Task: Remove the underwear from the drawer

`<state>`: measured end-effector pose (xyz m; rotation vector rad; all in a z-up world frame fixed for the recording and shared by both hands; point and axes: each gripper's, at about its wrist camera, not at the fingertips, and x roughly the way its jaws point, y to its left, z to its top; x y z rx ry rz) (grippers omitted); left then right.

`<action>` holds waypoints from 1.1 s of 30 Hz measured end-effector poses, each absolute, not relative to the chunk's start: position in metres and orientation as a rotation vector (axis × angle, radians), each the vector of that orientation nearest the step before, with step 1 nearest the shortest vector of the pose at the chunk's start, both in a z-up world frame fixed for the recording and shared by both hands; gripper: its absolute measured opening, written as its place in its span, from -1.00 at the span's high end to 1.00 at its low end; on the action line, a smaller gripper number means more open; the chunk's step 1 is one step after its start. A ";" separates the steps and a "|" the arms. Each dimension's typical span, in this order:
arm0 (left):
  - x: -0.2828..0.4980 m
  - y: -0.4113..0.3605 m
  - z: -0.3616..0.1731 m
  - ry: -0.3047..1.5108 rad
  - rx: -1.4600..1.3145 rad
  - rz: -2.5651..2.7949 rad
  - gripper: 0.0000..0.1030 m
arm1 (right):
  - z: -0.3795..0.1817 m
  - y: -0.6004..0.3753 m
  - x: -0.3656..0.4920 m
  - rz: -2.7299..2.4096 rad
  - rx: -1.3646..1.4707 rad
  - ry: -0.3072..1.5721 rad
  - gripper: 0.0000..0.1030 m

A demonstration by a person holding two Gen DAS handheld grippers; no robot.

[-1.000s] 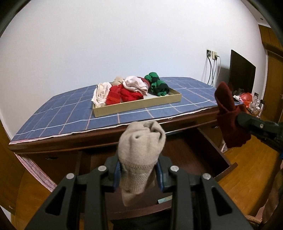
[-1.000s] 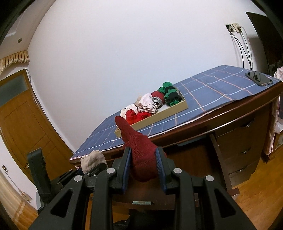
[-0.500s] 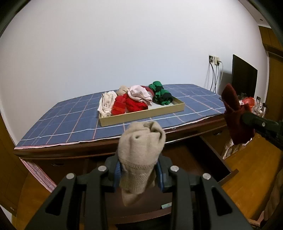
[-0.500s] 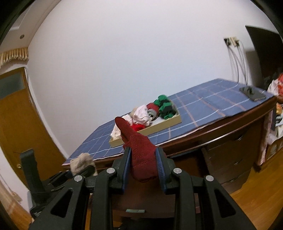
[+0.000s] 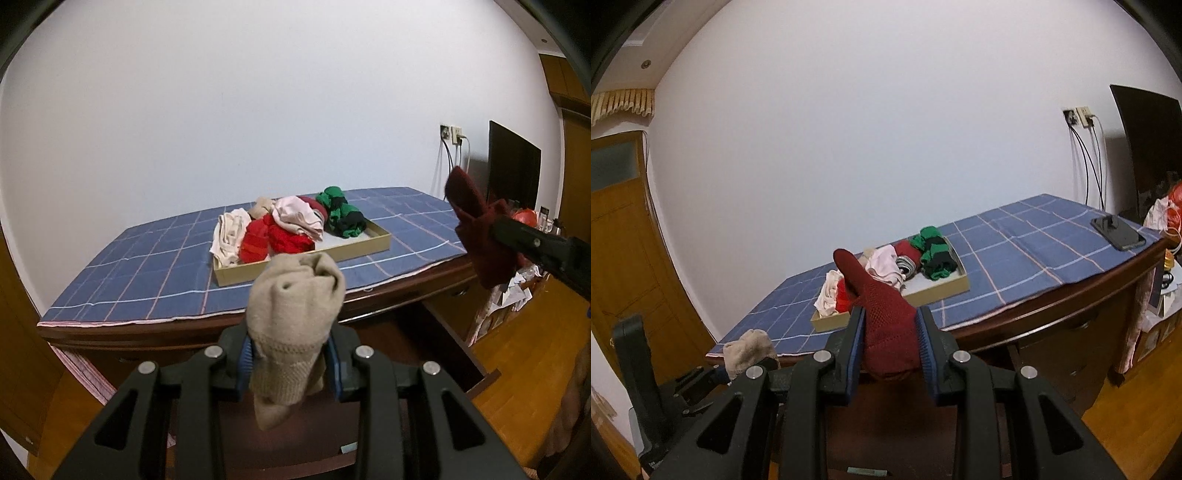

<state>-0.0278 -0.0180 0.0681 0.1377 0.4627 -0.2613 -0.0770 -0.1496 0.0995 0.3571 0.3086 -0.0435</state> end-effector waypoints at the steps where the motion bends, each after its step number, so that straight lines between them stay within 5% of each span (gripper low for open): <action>1: -0.028 -0.018 0.069 0.460 0.139 -0.261 0.40 | 0.101 -0.148 -0.076 -0.043 0.352 0.304 0.41; 15: -0.015 -0.012 0.066 0.483 0.131 -0.245 0.40 | 0.091 -0.152 -0.056 -0.038 0.333 0.370 0.44; 23: -0.009 -0.007 0.057 0.513 0.107 -0.265 0.40 | 0.003 -0.191 -0.003 0.086 0.435 0.845 0.24; 33: 0.013 -0.012 0.037 0.586 0.099 -0.296 0.40 | -0.070 -0.190 0.070 0.065 0.150 1.095 0.24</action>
